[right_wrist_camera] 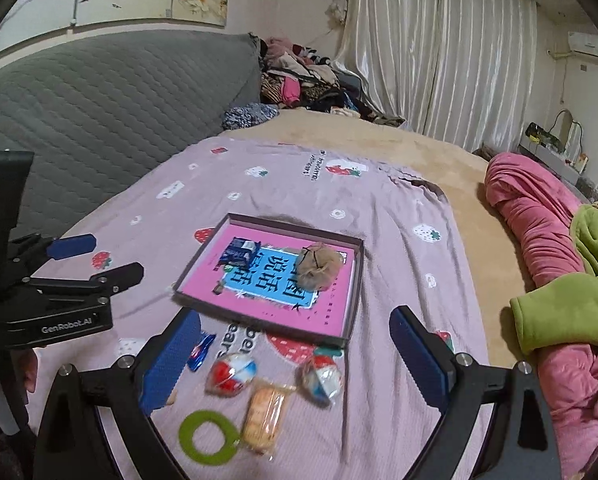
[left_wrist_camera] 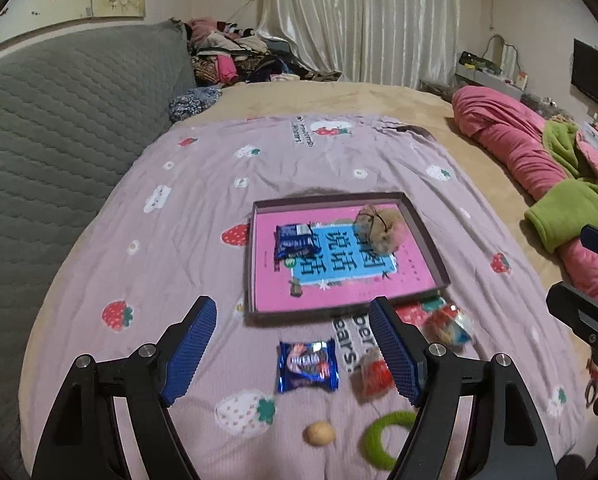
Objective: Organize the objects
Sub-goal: 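Withdraw both tools from the tray back toward the remaining objects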
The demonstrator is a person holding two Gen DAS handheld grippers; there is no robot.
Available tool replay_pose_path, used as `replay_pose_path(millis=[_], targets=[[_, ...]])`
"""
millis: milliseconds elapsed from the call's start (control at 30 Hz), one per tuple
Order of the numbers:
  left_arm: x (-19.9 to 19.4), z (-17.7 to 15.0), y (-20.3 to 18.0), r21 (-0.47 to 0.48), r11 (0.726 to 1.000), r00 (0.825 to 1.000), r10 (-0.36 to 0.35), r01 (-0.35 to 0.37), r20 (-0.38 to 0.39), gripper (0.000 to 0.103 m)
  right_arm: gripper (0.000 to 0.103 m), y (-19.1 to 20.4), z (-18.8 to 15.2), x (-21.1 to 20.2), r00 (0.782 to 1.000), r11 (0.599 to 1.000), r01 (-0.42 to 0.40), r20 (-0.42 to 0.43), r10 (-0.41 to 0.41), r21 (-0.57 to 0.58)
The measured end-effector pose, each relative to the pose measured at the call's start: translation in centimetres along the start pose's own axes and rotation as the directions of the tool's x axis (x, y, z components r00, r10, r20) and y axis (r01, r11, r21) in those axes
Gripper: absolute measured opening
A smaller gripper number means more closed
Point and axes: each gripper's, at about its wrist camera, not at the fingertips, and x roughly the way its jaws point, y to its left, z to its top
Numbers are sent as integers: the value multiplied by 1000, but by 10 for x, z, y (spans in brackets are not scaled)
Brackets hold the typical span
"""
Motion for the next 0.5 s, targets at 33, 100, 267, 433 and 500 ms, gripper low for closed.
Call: replay_pose_path(millis=[33,100,267,433,500], targets=[[-4,-6,-1,3,1000,1000,0,0,1,80,96,4,-6,-6,1000,1000,1,3,-1,-4],[-8,-16,-3,11,1000,1000,6,-6,-5,80,96,6,-14,-11,1000,1000,4,1,-4,-8],[-12,-45,-6,12,1000,999,0,0,-41,80,96,14,-40,-17,1000,1000,4,-24,-4,3],[-10,-68,-3,-2,1000,998,0,-1,-65,80,96,16,-62,-19,999,999,-9,-43,10,32],[-8,-78,-2,-5,1000,997,-1,1,-81,80,96,17,-68,-19,999,999,-10,-49,12,37]])
